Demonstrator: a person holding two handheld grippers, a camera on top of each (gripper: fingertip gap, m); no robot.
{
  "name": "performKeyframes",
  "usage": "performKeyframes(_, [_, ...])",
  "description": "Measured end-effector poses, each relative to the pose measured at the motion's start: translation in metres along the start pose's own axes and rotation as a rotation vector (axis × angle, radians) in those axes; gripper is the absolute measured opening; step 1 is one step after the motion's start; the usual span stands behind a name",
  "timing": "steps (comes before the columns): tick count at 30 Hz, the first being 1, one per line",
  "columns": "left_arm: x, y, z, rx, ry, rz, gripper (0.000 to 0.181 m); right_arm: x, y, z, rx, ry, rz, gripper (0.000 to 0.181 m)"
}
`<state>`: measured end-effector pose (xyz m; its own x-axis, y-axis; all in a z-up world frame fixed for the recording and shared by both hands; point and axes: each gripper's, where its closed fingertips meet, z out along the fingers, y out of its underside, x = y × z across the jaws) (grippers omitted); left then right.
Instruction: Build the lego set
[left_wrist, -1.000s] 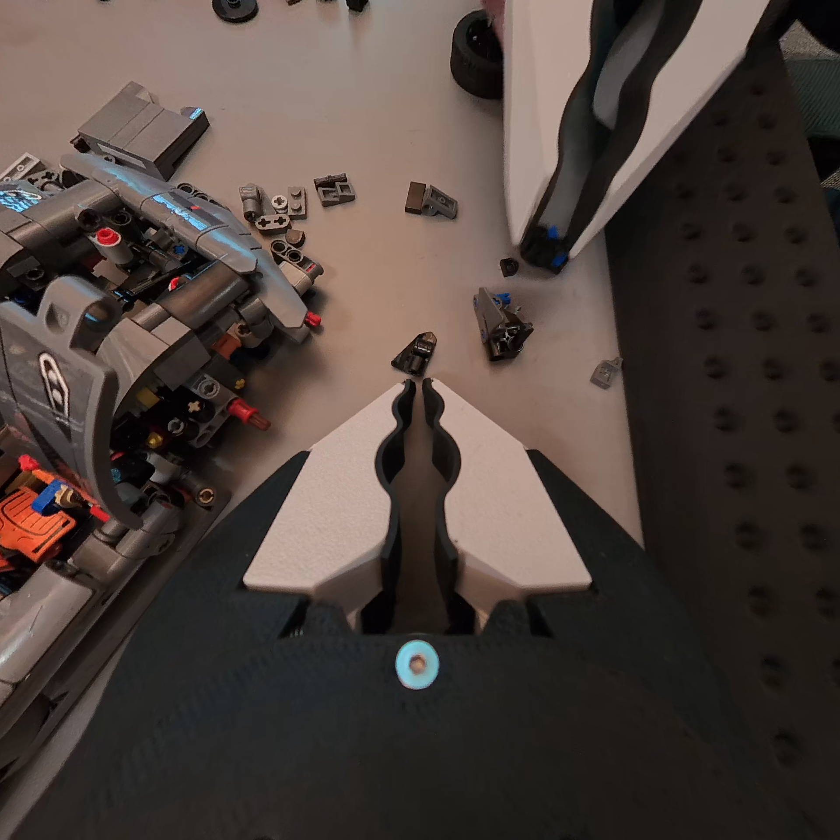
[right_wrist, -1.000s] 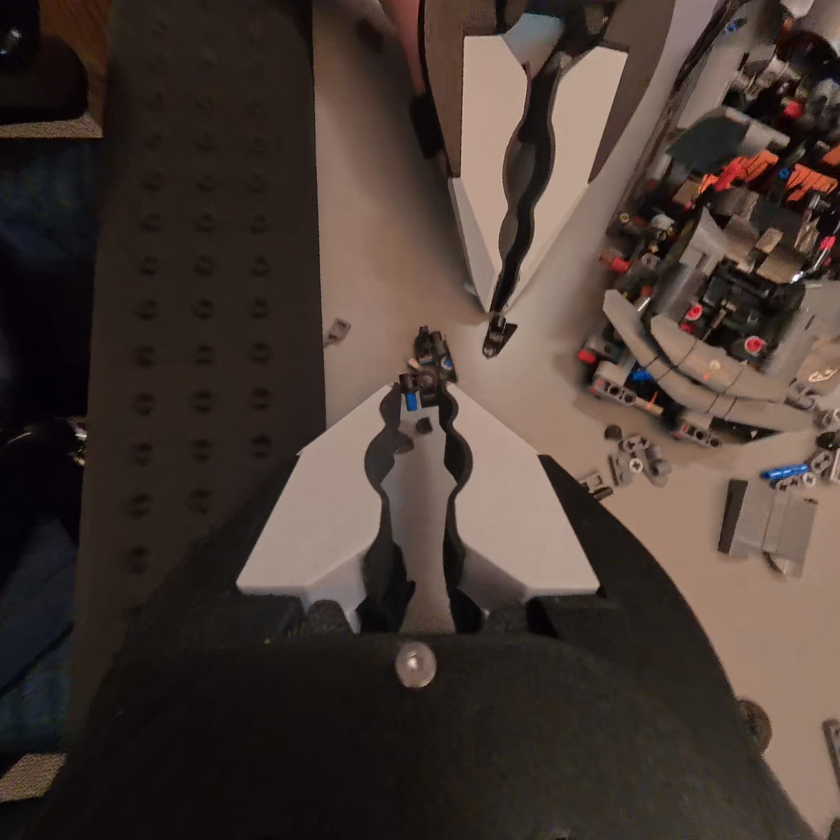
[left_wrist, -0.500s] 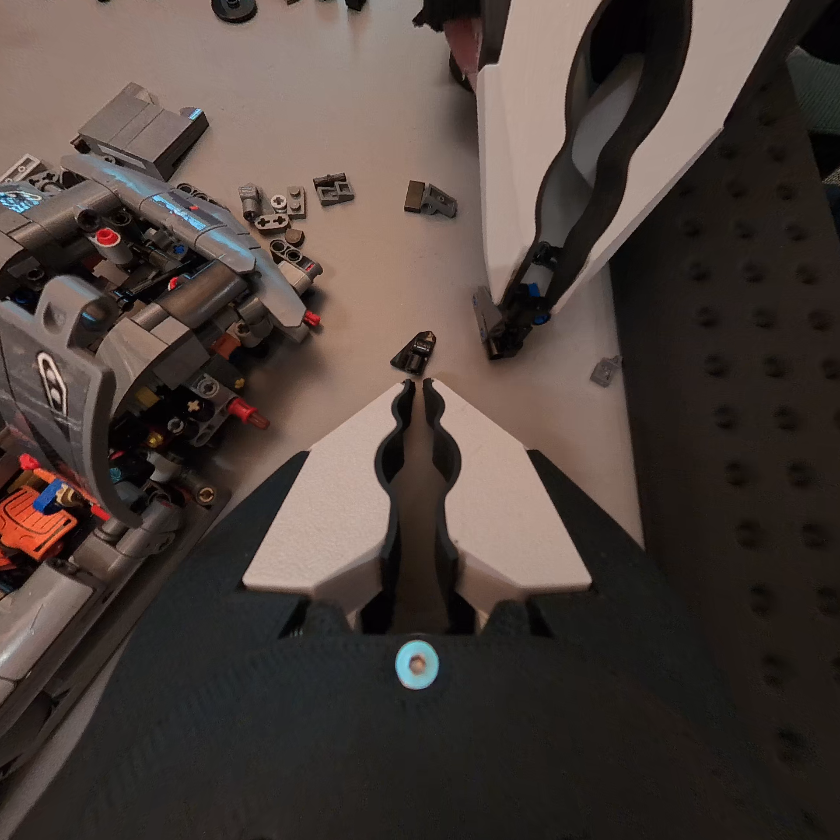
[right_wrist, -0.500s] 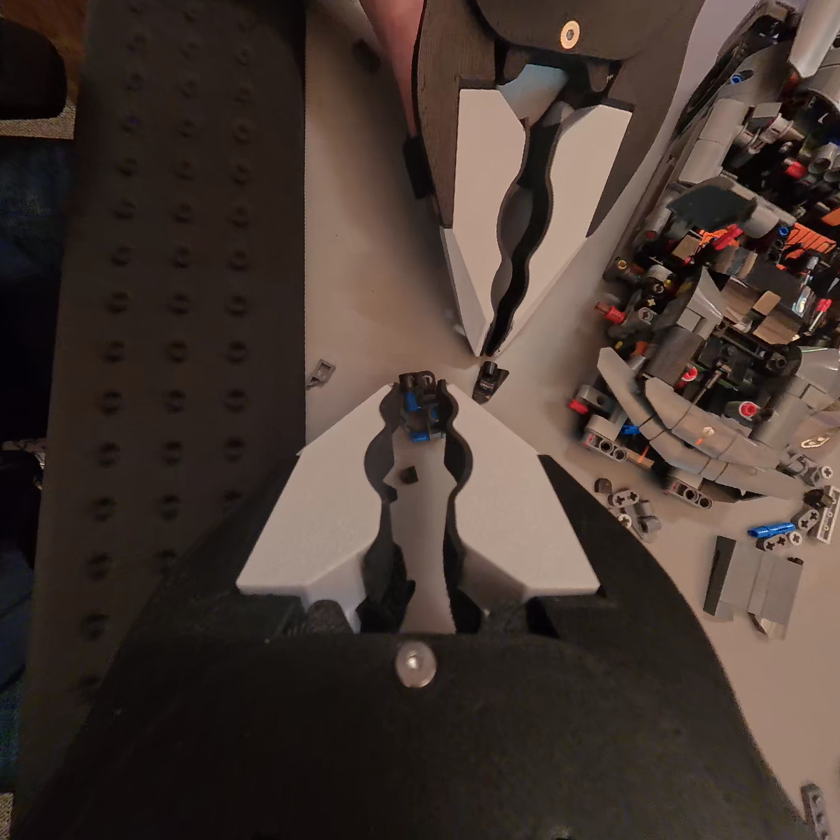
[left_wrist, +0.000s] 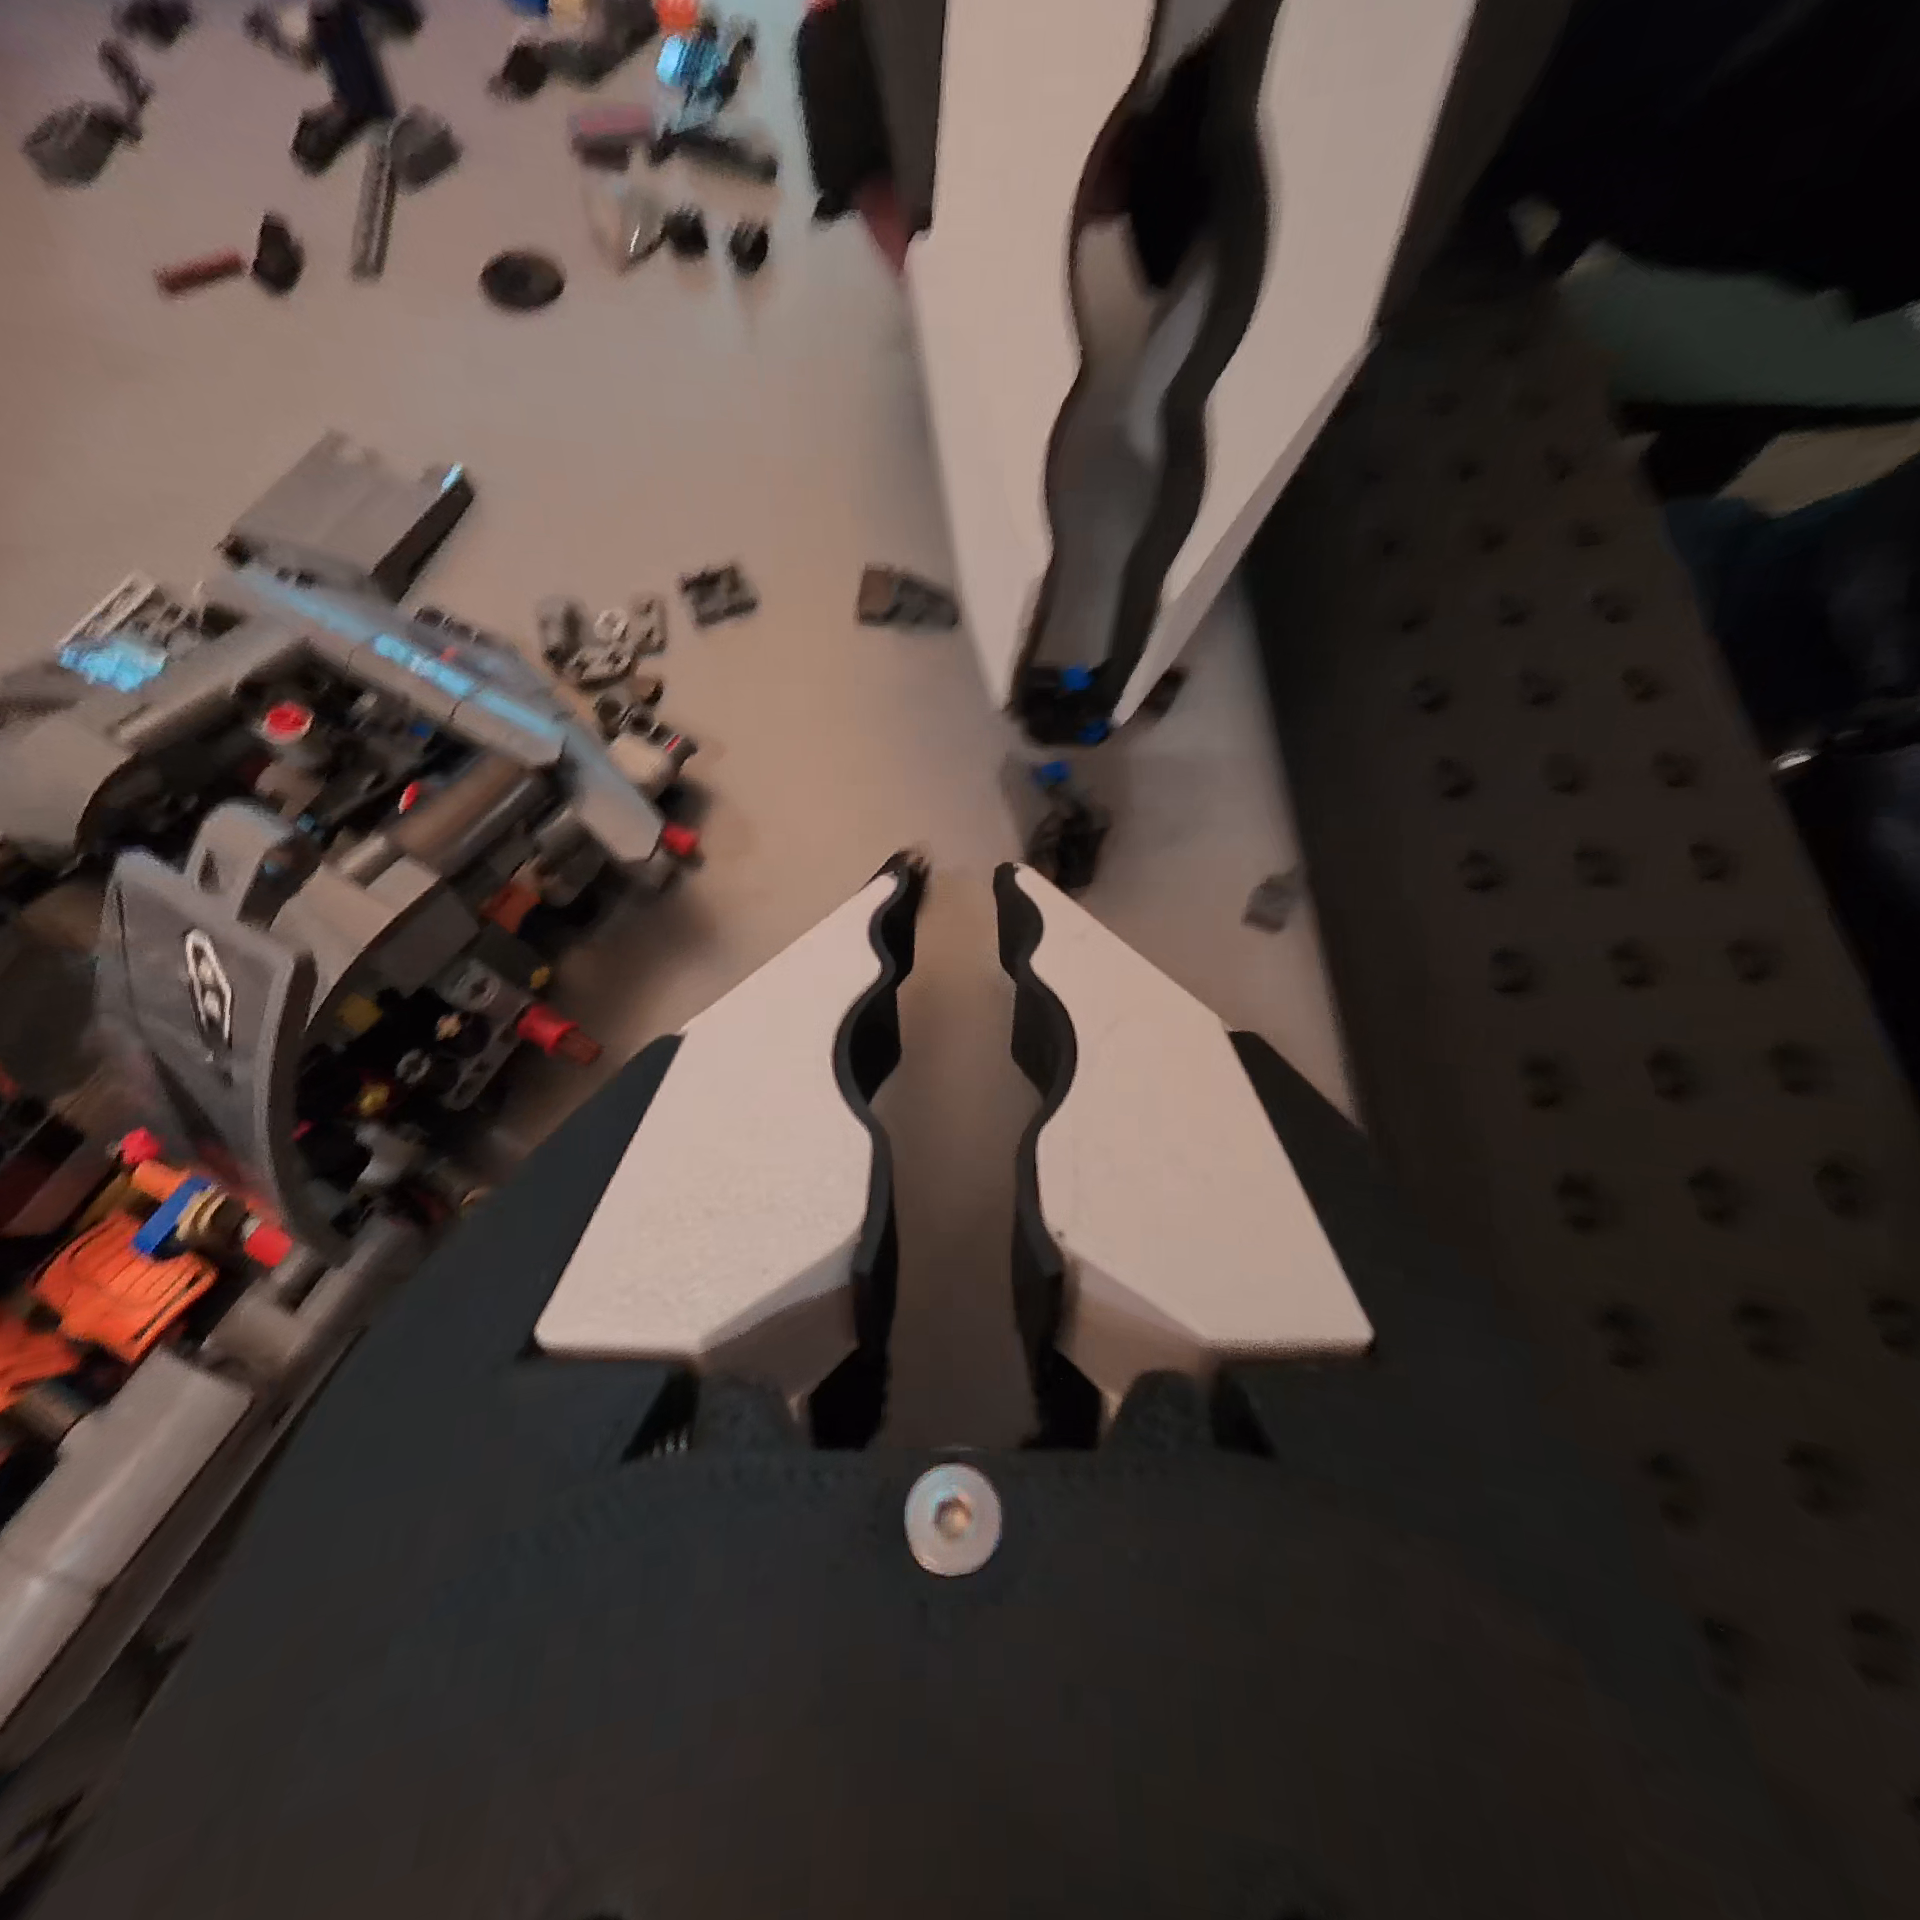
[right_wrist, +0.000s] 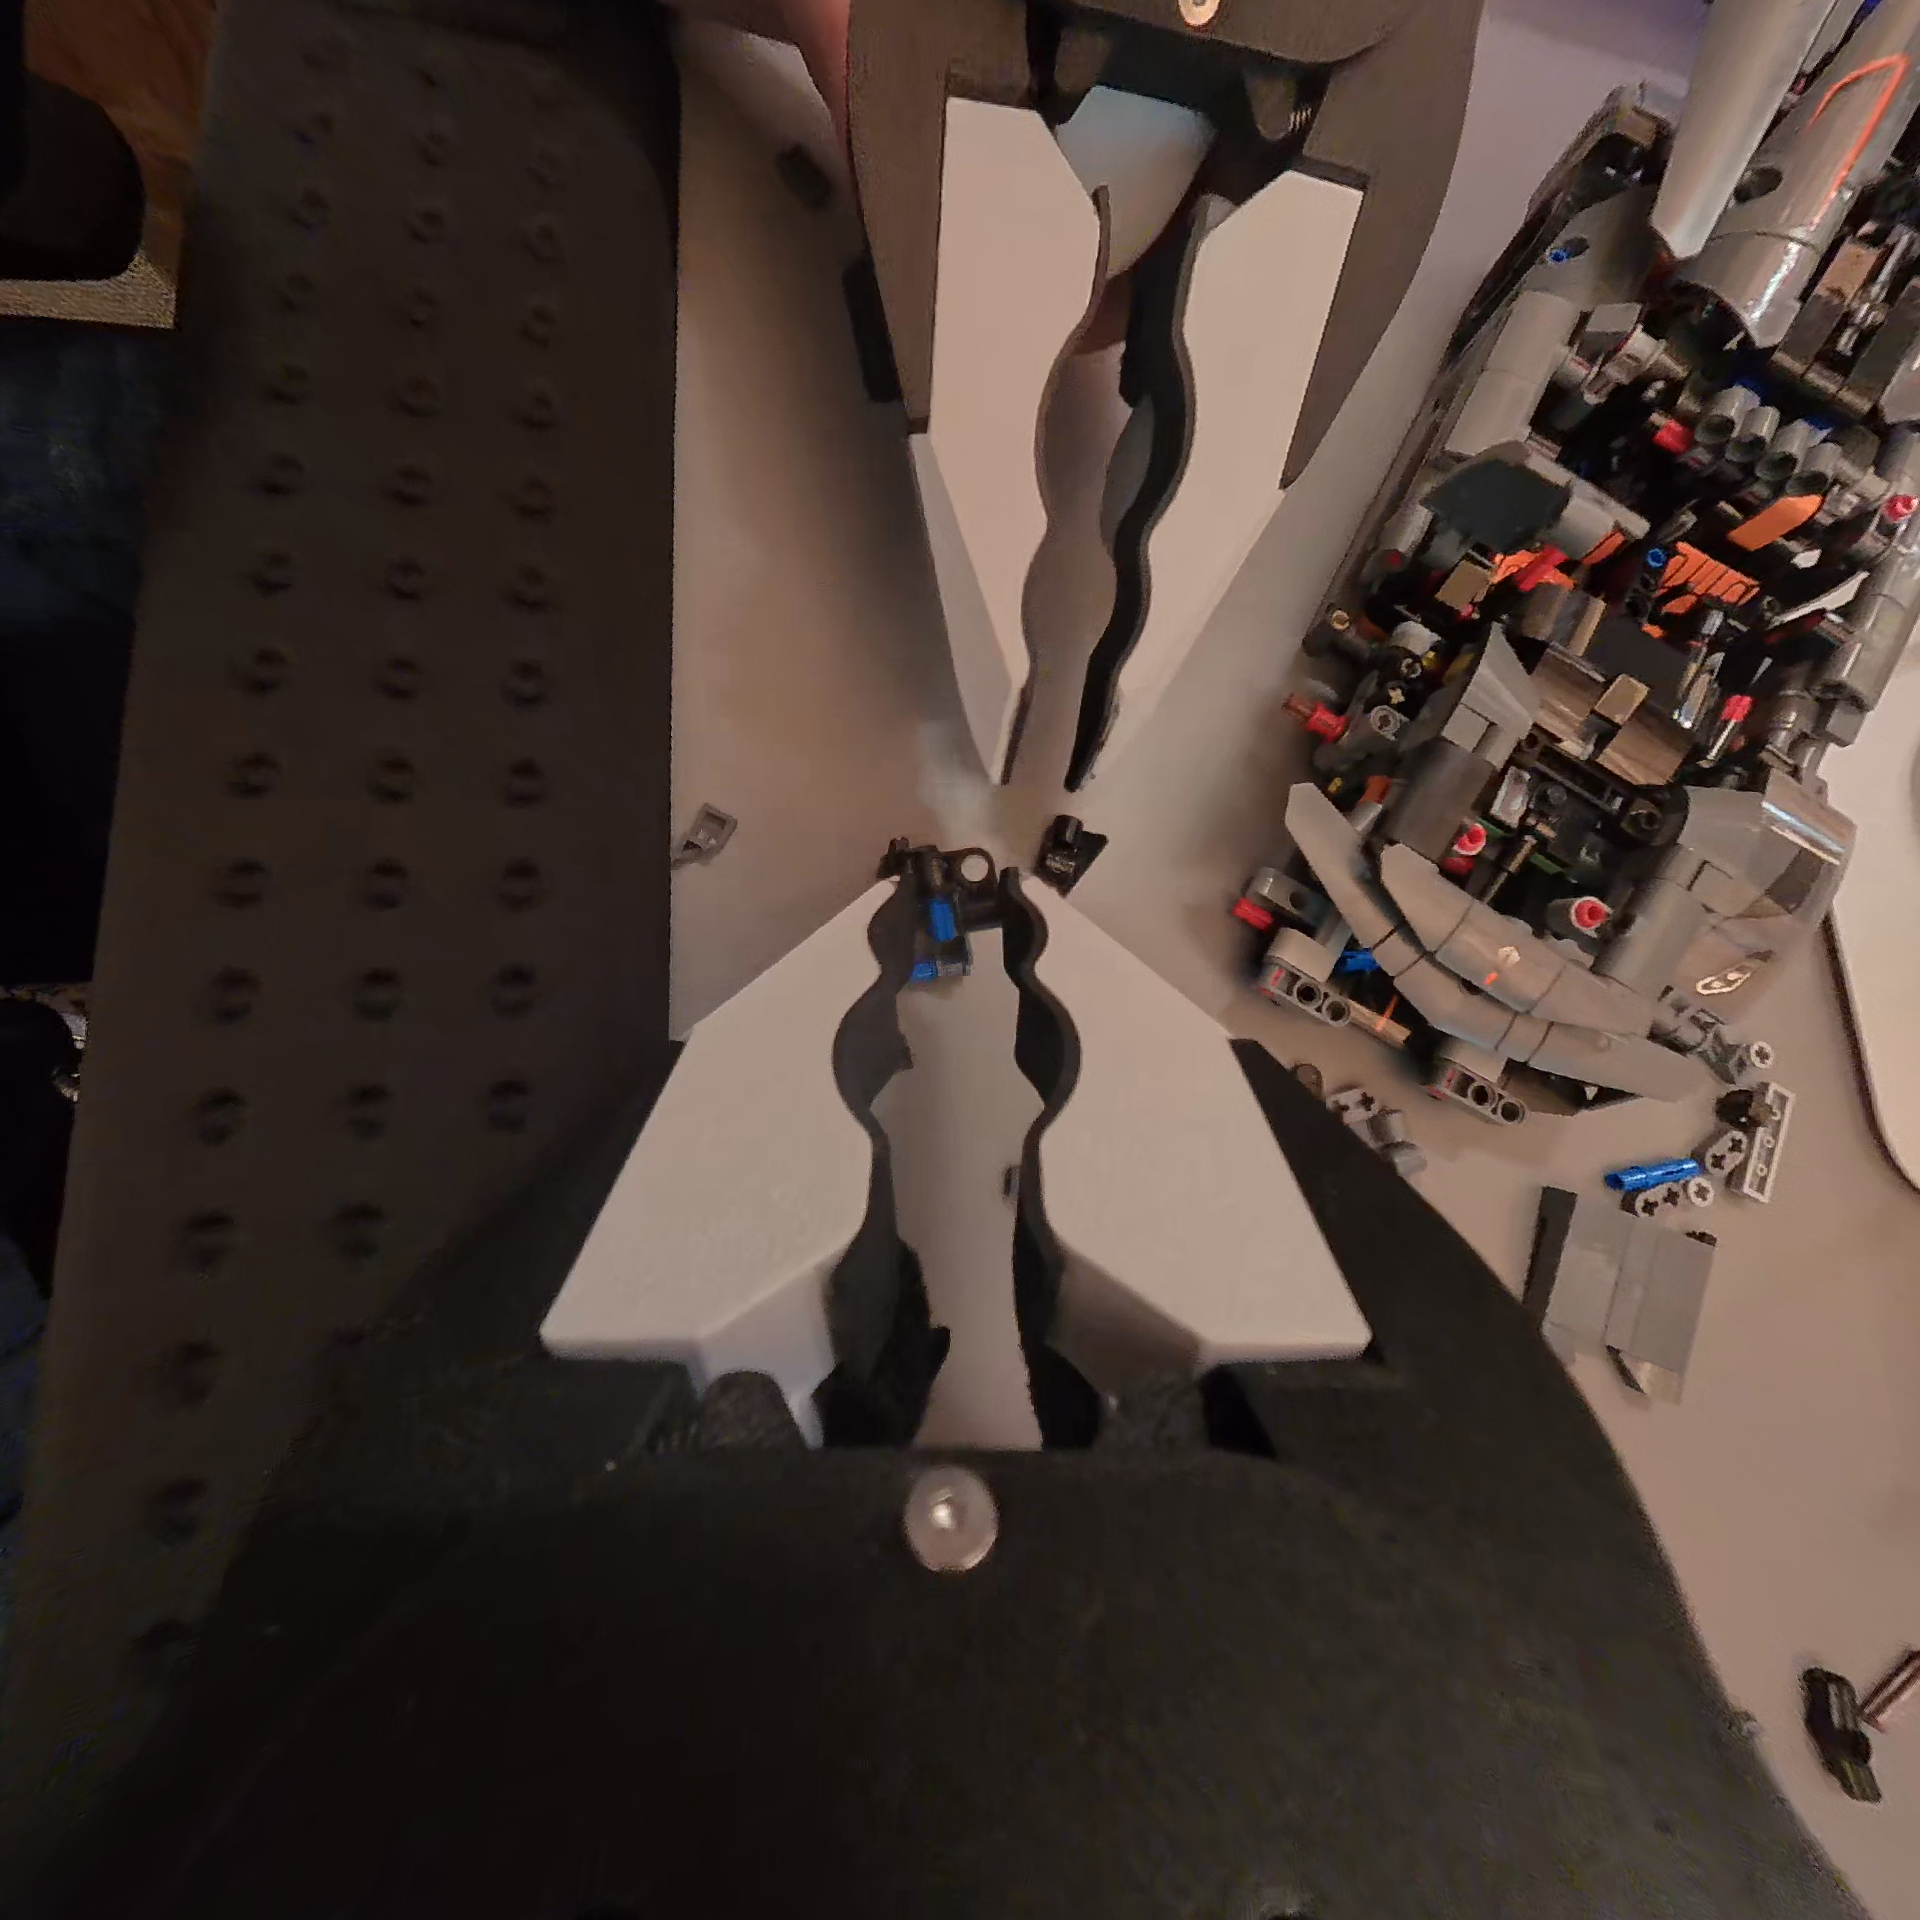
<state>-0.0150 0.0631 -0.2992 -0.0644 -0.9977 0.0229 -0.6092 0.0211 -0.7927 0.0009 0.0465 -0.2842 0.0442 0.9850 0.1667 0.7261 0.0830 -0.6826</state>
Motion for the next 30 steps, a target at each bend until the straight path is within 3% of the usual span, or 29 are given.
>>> performKeyframes(3, [0.001, -0.012, -0.005, 0.056, -0.020, 0.033, 0.016, 0.002, -0.003, -0.001, 0.009, 0.014, -0.002, 0.014])
performKeyframes(9, [-0.008, -0.021, -0.009, -0.025, -0.331, 0.392, 0.016, 0.014, -0.005, -0.006, 0.068, -0.041, 0.176, 0.014])
performKeyframes(16, [-0.009, -0.038, -0.015, -0.021, -0.496, 0.548, 0.020, 0.020, -0.014, -0.010, 0.135, -0.074, 0.250, 0.014])
performKeyframes(21, [-0.002, -0.038, -0.009, -0.072, -0.538, 0.674, 0.018, 0.019, -0.021, -0.011, 0.189, -0.144, 0.328, 0.014])
performKeyframes(30, [-0.002, -0.037, -0.008, -0.093, -0.557, 0.707, 0.005, 0.018, -0.024, -0.011, 0.226, -0.200, 0.392, 0.013])
